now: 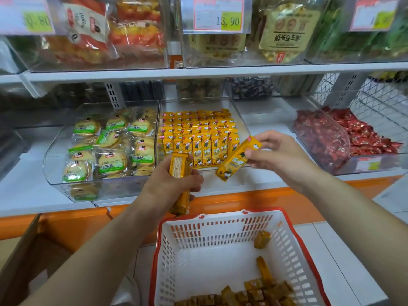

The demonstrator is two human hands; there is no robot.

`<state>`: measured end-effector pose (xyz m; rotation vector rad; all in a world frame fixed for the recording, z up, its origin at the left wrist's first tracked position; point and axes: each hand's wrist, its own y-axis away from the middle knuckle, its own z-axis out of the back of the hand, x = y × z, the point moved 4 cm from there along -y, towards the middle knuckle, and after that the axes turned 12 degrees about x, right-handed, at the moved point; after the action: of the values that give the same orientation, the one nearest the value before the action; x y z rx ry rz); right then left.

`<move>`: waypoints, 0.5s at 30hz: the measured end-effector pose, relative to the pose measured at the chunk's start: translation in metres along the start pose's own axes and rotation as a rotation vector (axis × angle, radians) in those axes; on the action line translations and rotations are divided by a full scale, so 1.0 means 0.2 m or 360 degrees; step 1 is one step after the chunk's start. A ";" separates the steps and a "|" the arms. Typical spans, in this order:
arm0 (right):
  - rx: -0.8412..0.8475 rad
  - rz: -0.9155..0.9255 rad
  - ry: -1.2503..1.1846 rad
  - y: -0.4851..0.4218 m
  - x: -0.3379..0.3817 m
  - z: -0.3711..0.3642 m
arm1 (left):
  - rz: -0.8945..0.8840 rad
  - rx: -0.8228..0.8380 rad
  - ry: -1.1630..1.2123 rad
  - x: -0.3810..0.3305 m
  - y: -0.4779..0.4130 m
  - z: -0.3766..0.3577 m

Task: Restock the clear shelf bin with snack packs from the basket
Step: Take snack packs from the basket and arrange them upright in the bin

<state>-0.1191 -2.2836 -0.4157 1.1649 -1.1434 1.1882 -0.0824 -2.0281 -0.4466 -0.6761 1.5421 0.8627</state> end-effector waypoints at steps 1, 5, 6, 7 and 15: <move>-0.0035 0.0063 0.0114 -0.03 0.03 0.02 | -0.0007 0.0002 -0.0006 0.00 0.00 0.01; -0.0057 0.0175 0.0797 -0.23 0.13 0.03 | -0.0022 0.0019 -0.0057 0.01 -0.01 0.01; -0.0018 0.0187 0.0989 -0.29 0.14 0.02 | -0.0022 0.0035 -0.0074 0.01 -0.01 0.01; 0.0023 0.0187 0.1186 -0.35 0.14 0.01 | -0.0020 0.0045 -0.0088 0.01 -0.02 0.01; -0.0029 -0.0024 0.2469 -0.66 0.00 -0.04 | -0.0023 0.0071 -0.0110 0.01 -0.03 0.04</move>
<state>0.0129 -2.2801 -0.4220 -0.0027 0.0655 1.5238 -0.0738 -2.0249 -0.4500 -0.6182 1.4885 0.8301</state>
